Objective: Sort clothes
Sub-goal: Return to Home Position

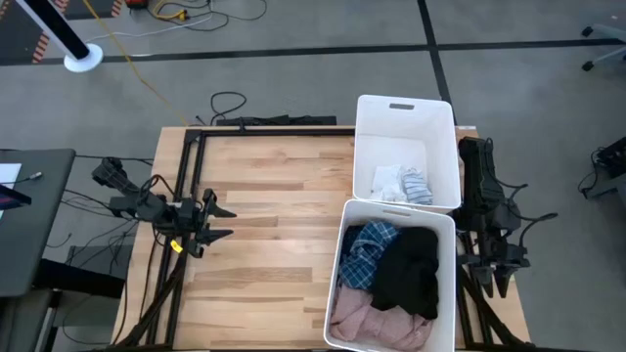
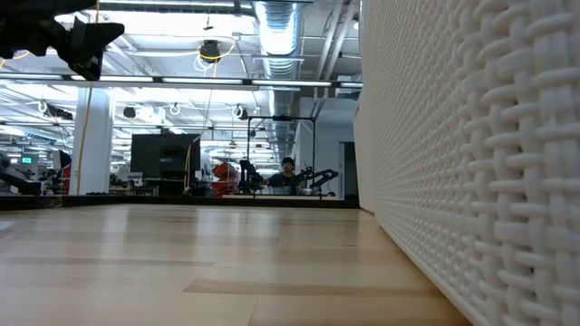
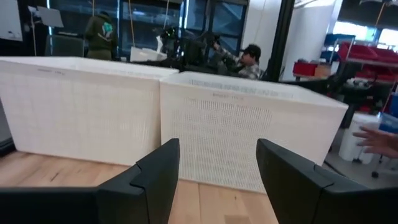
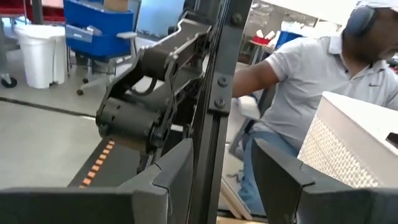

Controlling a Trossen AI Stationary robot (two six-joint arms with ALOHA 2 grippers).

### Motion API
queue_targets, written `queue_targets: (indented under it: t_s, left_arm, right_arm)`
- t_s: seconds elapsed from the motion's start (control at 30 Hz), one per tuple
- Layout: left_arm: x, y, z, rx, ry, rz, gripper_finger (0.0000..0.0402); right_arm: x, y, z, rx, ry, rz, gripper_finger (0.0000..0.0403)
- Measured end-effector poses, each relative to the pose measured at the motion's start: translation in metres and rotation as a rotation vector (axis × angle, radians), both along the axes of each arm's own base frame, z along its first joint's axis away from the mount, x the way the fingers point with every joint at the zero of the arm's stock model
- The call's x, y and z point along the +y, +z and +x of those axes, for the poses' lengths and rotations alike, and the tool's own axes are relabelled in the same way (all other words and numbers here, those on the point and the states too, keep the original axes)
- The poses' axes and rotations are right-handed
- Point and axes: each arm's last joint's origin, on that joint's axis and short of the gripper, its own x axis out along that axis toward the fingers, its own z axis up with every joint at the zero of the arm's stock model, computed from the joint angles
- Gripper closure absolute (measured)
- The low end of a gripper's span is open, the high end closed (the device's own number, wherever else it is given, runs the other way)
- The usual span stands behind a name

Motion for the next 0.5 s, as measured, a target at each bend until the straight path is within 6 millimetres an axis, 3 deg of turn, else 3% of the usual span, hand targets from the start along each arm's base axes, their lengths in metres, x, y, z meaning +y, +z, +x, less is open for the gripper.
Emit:
queue_targets:
  t_s: [0.5]
  left_arm:
    - [-0.001,-0.015,0.001,0.136,-0.013,-0.073,0.0193]
  right_arm:
    - [-0.001,-0.007,0.0,0.258,-0.016,-0.065,0.0226]
